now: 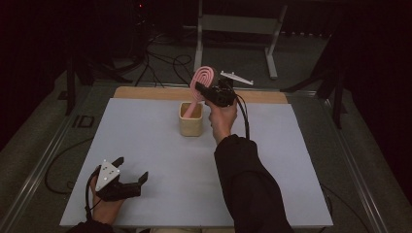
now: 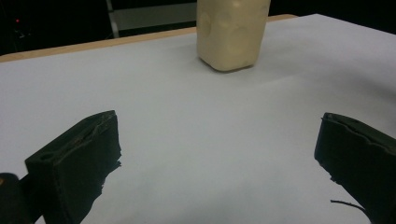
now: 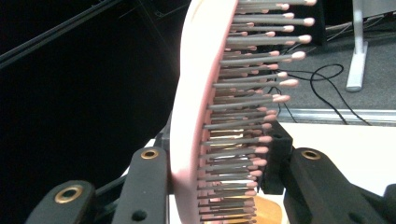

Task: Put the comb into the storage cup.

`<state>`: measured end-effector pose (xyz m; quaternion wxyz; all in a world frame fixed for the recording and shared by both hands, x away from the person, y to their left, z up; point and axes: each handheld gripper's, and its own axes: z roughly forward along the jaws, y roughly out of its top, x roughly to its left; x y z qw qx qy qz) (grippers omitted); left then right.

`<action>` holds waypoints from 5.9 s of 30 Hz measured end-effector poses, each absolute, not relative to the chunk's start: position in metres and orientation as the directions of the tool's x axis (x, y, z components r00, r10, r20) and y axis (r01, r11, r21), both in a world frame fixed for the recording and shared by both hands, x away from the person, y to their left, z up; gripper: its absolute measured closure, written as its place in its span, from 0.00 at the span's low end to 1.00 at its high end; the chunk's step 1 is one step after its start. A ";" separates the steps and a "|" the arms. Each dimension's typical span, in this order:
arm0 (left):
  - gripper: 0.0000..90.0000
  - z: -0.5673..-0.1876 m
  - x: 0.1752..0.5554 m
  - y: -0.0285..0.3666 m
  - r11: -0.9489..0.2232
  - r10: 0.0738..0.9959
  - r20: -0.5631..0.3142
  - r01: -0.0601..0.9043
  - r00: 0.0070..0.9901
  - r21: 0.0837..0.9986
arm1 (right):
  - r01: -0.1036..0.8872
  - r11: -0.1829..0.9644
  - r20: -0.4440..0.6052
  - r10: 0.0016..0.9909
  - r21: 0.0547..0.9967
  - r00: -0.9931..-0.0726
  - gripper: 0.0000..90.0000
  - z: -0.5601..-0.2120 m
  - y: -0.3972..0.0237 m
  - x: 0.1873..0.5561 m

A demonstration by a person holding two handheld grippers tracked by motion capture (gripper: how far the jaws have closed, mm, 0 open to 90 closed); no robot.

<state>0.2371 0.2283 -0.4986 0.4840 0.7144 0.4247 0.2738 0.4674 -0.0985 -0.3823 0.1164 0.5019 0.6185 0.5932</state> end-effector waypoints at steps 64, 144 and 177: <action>0.01 -0.499 0.237 0.228 -0.178 0.871 -0.015 0.344 0.491 0.922 | 0.545 -0.182 0.476 0.747 0.818 -0.465 0.67 -0.422 -0.083 0.466; 0.01 -0.500 0.238 0.227 -0.176 0.873 -0.017 0.348 0.487 0.921 | 0.537 0.098 0.242 0.815 0.838 -0.527 0.14 -0.435 -0.100 0.464; 0.01 -0.501 0.238 0.226 -0.183 0.873 -0.013 0.351 0.488 0.918 | 0.541 0.158 0.225 0.788 0.826 -0.574 0.14 -0.444 -0.117 0.450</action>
